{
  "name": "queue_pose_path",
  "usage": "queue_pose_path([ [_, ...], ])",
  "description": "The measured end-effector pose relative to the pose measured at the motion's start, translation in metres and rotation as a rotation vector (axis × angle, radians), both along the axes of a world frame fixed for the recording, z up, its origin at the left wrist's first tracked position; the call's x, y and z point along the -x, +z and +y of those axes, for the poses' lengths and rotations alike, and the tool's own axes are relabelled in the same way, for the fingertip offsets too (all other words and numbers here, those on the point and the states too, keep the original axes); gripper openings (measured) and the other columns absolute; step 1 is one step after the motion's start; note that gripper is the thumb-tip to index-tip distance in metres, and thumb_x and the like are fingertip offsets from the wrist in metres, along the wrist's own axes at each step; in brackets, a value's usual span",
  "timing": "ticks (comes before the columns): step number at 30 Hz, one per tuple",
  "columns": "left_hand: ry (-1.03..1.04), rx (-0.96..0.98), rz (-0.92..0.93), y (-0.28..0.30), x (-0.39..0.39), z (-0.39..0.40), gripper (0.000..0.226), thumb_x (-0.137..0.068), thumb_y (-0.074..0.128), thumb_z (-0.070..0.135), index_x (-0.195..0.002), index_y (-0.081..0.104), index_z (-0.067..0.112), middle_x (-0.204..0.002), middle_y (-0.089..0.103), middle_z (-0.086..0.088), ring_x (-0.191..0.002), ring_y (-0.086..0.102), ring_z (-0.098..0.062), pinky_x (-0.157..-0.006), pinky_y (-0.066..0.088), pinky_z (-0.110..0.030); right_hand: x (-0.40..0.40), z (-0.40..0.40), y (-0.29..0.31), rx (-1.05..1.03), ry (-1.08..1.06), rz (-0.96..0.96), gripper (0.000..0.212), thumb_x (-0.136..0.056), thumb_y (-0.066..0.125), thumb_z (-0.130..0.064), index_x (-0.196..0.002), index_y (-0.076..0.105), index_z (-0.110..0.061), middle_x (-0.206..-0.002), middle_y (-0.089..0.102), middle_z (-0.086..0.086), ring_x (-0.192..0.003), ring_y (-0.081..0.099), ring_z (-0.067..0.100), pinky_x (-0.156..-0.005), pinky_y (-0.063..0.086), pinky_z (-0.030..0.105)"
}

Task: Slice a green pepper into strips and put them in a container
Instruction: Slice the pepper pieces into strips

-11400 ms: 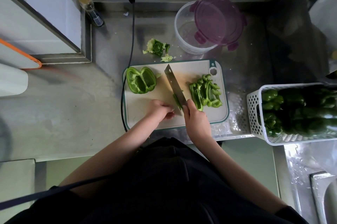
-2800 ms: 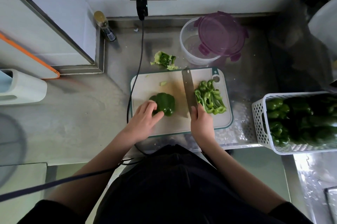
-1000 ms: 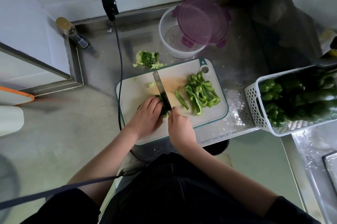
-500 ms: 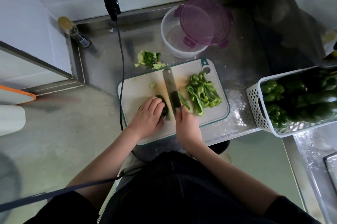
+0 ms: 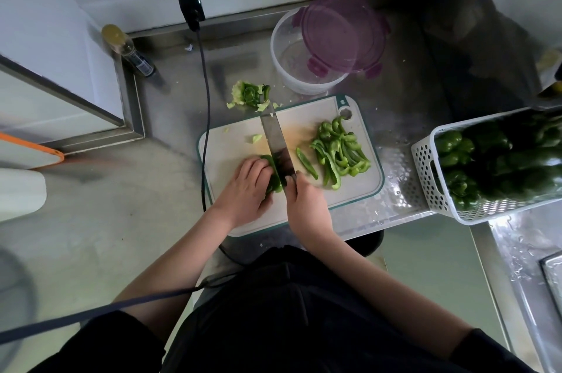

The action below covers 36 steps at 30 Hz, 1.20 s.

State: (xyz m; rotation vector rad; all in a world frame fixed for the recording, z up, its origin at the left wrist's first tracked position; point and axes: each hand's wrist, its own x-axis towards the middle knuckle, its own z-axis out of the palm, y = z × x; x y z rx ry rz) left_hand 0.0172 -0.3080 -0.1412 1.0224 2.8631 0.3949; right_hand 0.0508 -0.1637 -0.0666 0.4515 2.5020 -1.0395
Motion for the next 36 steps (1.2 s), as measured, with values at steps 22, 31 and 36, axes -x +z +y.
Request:
queue_pose_path([
  [22,0.042,-0.074,-0.071,-0.001,-0.003,-0.002,0.040,-0.083,0.040,0.029,-0.113,0.042,0.003,-0.116,0.040,-0.014,-0.112,0.040,-0.033,-0.095,0.045,-0.044,0.003,-0.007,-0.017,-0.136,0.115,-0.074,0.016,-0.102,0.031,-0.021,-0.092,0.039,-0.012,-0.085,0.063,0.019,-0.081,0.059,0.039,-0.062,0.046,0.040],
  [31,0.034,-0.030,-0.081,0.002,-0.002,-0.003,0.039,-0.085,0.047,0.031,-0.113,0.042,0.004,-0.115,0.045,-0.016,-0.110,0.043,-0.034,-0.096,0.045,-0.044,0.011,0.025,-0.018,-0.105,0.006,0.066,0.027,-0.102,0.034,-0.028,-0.091,0.048,-0.008,-0.068,0.056,0.011,-0.062,0.055,0.031,-0.053,0.039,0.033],
  [36,0.138,0.034,-0.213,0.012,-0.001,0.001,0.063,-0.072,0.069,0.033,-0.120,0.036,0.009,-0.125,0.039,-0.019,-0.117,0.040,-0.037,-0.089,0.050,-0.046,0.005,0.045,-0.011,-0.043,-0.079,0.135,0.032,-0.101,0.036,-0.027,-0.071,0.036,-0.018,-0.055,0.043,0.001,-0.047,0.040,0.019,-0.044,0.024,0.026],
])
